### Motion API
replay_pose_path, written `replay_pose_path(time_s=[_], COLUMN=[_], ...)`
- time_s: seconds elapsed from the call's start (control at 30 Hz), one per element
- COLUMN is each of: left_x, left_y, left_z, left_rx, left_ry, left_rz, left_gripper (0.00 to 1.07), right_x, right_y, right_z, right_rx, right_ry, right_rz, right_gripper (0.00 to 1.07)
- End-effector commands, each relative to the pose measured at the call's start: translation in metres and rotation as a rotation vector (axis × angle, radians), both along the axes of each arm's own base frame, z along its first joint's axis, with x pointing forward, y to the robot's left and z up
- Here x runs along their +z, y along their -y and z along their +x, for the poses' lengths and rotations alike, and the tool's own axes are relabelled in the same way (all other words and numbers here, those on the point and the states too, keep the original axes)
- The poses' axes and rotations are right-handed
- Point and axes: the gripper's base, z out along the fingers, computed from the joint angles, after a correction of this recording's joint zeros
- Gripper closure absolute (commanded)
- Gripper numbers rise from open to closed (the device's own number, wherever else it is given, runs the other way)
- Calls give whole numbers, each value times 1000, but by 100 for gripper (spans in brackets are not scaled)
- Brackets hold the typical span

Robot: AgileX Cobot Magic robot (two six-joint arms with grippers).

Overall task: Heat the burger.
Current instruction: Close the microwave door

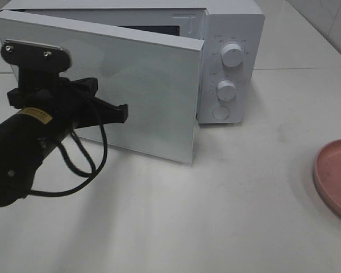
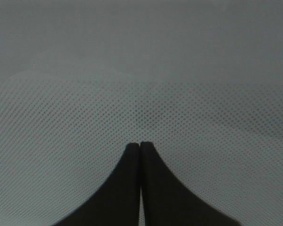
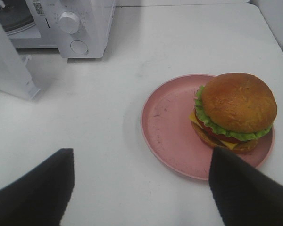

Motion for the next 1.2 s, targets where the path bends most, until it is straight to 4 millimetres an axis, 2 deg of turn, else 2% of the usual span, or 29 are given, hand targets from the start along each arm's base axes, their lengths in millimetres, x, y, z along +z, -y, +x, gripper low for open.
replay_pose_path(time_s=[0.03, 0.13, 0.47, 0.63, 0.8, 0.83, 1.07, 1.2], left_x=[4, 7, 12, 7, 6, 8, 12, 12], left_y=[11, 28, 54, 67, 73, 73, 72, 71], left_z=[8, 23, 55, 71, 77, 84, 98, 94], left_rx=[10, 23, 93, 143, 136, 144, 156, 163], left_ry=[5, -13, -27, -82, -82, -74, -66, -90], left_rz=[16, 36, 44, 40, 40, 34, 53, 51], left_gripper=[107, 107, 107, 107, 107, 107, 107, 107], right_x=[-1, -1, -1, -1, -1, -1, -1, -1], right_y=[0, 0, 0, 0, 0, 0, 0, 0], right_z=[-4, -4, -4, -4, -4, -4, -4, -4], right_rx=[0, 0, 0, 0, 0, 0, 1, 2], right_ry=[28, 28, 28, 28, 27, 27, 28, 28], right_rz=[-9, -9, -9, -9, -8, -8, -8, -8], right_gripper=[32, 32, 32, 32, 32, 32, 32, 32])
